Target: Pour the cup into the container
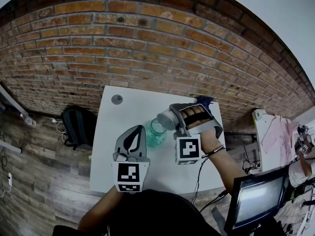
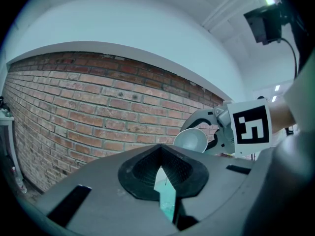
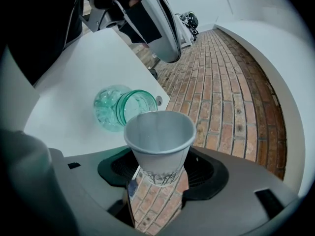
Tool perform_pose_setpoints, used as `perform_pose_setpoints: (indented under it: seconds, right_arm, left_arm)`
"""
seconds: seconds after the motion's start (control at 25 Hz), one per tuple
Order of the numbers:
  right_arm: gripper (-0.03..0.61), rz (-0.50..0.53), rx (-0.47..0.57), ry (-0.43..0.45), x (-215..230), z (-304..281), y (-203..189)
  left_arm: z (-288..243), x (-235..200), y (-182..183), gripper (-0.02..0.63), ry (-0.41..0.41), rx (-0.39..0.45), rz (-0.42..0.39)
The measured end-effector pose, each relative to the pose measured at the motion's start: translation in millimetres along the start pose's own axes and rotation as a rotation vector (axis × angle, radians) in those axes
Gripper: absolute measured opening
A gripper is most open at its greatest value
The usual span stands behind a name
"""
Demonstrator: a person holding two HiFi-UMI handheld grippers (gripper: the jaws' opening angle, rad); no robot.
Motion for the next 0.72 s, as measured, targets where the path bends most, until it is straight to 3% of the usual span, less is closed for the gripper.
perform_pose_setpoints:
  seconds: [0.44,0.72]
  right_arm:
    - [0.281,0.07,-0.007,0.009,-2.4,0.6,4.6]
    - [0.281,0.13,-0.005,-0.031,-2.9,-1.7,8.6]
  left_arm:
    - [-0.5,1.5,1.0,-0.003,-0.003,0.001,0.002]
    - [-0.1,0.8,2.5,-0.003,0.0,0.003,0.003]
Point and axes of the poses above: the fingertips, and each gripper's own axes: z backward along the fingers, x to its right, y out of its top, the point moved 7 cm from there along z, backward along the fingers, and after that the axes turned 14 degrees about y, right-handed, at the moved point
